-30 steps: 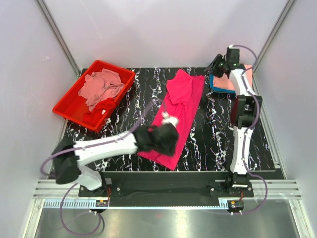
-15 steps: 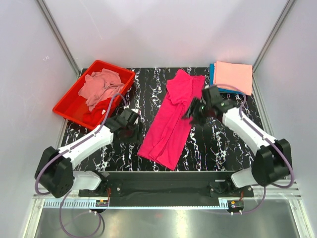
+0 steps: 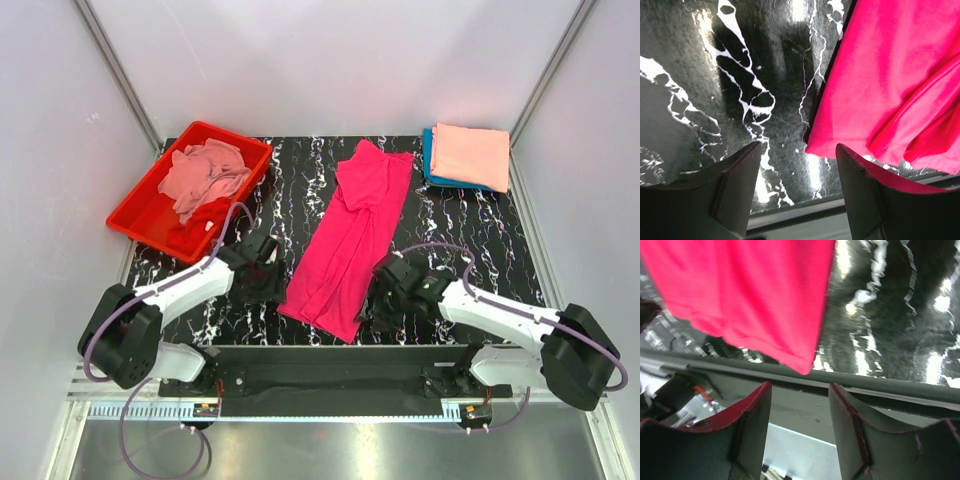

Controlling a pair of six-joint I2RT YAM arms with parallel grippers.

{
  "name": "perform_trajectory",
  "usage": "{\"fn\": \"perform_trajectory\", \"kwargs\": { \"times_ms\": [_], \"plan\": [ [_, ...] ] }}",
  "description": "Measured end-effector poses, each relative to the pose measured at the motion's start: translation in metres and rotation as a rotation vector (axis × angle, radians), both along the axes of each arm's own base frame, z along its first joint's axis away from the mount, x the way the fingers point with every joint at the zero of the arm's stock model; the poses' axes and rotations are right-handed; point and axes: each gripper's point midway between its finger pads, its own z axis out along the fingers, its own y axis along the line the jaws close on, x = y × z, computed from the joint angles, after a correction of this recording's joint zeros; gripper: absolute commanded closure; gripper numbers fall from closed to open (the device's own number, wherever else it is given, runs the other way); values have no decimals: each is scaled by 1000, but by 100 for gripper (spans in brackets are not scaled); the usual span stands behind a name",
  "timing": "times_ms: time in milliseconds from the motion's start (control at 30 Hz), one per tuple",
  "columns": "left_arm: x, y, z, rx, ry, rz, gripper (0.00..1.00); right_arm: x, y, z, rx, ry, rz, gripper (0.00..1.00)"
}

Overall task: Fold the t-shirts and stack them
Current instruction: Fold the tshirt

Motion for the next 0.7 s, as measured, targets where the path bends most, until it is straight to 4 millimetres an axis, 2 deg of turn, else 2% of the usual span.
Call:
{"fn": "perform_trajectory", "kwargs": {
  "times_ms": [167, 333, 500, 600, 700],
  "plan": [
    [-9, 2, -15, -9, 24, 32, 36, -7, 9, -10, -15, 2, -26, 44],
    [-8, 0, -14, -18, 6, 48, 37, -11, 25, -23, -9, 5, -28, 45],
    [-9, -1, -13, -21, 4, 55, 37, -24, 26, -46, -48, 27, -39, 46],
    [-10, 0, -13, -25, 2, 60, 37, -24, 33, -46, -37, 12, -41, 47],
    [-10, 0, -12, -27, 0, 63, 37, -22, 39, -47, -25, 7, -47, 60]
  ]
}}
